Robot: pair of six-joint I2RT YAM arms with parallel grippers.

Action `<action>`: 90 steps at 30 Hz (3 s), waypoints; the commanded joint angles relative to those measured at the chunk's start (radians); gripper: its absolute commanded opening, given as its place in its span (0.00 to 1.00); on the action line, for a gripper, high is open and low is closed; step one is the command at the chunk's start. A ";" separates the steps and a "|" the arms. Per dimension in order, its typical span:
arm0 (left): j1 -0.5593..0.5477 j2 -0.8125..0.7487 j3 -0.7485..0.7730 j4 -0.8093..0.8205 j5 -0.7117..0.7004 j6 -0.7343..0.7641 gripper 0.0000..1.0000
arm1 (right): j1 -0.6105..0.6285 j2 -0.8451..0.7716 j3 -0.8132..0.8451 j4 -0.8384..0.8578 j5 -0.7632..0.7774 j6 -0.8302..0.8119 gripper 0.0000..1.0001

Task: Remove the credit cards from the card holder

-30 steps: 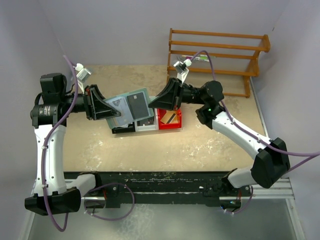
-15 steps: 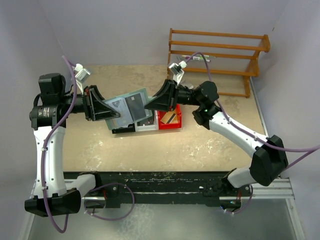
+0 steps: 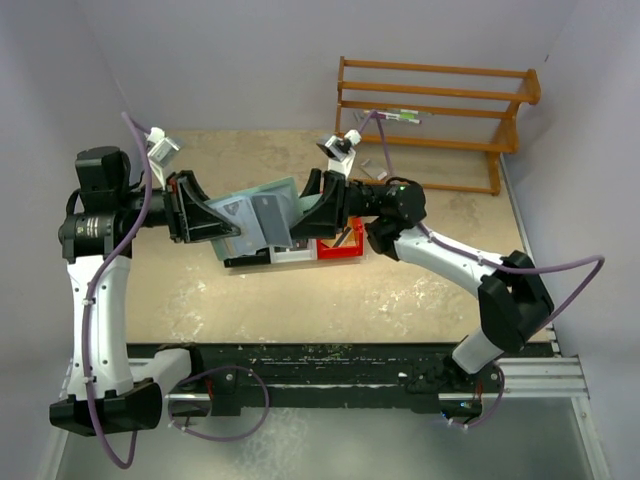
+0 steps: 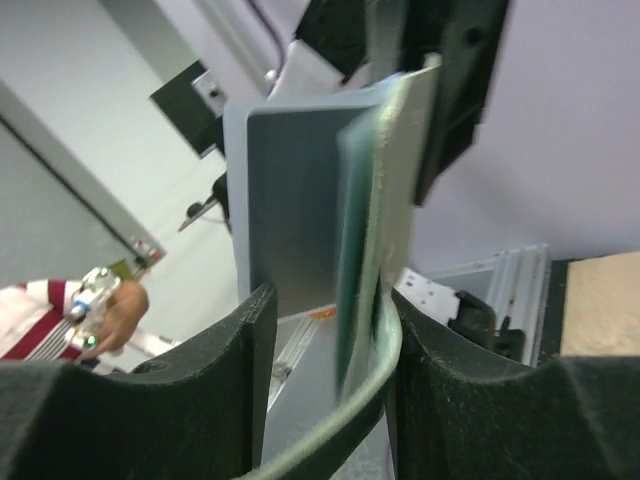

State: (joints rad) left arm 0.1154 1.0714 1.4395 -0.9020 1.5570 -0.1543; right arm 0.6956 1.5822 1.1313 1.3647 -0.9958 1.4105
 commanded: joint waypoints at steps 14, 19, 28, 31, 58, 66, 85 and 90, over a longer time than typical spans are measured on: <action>0.002 -0.011 -0.006 0.063 0.084 -0.004 0.13 | 0.099 -0.135 0.184 -0.911 0.274 -0.640 0.35; 0.001 -0.013 -0.005 0.072 0.102 -0.014 0.13 | 0.114 -0.157 0.234 -1.096 0.463 -0.755 0.38; 0.001 -0.020 -0.009 0.083 0.075 -0.023 0.26 | 0.199 -0.202 0.298 -1.253 0.664 -0.922 0.10; 0.002 -0.021 -0.031 0.058 -0.001 0.032 0.38 | 0.251 -0.191 0.367 -1.366 0.785 -0.996 0.00; 0.003 -0.049 -0.218 0.031 -0.082 0.244 0.62 | 0.316 -0.206 0.437 -1.439 0.796 -0.948 0.00; 0.002 -0.111 -0.276 0.188 -0.006 0.095 0.54 | 0.270 -0.222 0.342 -1.273 0.680 -0.787 0.00; 0.010 0.131 -0.078 -0.618 0.202 0.865 0.42 | 0.182 -0.260 0.130 -0.959 0.530 -0.560 0.00; 0.013 0.126 -0.061 -0.625 0.202 0.860 0.22 | 0.162 -0.259 0.117 -0.961 0.518 -0.561 0.00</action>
State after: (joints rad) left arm 0.1230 1.2156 1.3220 -1.4498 1.5341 0.5980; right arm 0.8734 1.3502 1.2385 0.2867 -0.4389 0.8204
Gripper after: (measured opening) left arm 0.289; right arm 0.037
